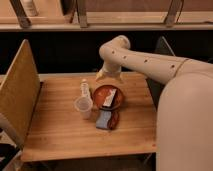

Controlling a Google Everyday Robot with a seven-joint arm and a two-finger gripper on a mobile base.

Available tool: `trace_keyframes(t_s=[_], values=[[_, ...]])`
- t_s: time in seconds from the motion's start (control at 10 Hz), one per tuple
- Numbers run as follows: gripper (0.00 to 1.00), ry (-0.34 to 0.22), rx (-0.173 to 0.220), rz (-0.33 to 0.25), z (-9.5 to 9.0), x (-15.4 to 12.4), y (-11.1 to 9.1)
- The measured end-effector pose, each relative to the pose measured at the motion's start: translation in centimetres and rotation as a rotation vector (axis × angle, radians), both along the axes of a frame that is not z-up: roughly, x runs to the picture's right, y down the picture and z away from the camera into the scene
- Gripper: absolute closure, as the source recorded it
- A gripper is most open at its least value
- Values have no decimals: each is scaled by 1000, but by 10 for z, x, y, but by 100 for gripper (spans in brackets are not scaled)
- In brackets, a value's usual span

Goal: Place the eraser in the ceramic cup

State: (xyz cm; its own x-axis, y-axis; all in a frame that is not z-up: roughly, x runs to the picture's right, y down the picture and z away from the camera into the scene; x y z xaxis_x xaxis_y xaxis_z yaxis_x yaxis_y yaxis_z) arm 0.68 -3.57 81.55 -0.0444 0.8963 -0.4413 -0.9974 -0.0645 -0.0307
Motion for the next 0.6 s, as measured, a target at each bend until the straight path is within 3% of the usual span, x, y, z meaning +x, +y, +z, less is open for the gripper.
trace_keyframes(t_s=[0.3, 0.6], values=[[20, 16, -34, -25, 27, -19, 16], [20, 75, -61, 13, 57, -11, 12]])
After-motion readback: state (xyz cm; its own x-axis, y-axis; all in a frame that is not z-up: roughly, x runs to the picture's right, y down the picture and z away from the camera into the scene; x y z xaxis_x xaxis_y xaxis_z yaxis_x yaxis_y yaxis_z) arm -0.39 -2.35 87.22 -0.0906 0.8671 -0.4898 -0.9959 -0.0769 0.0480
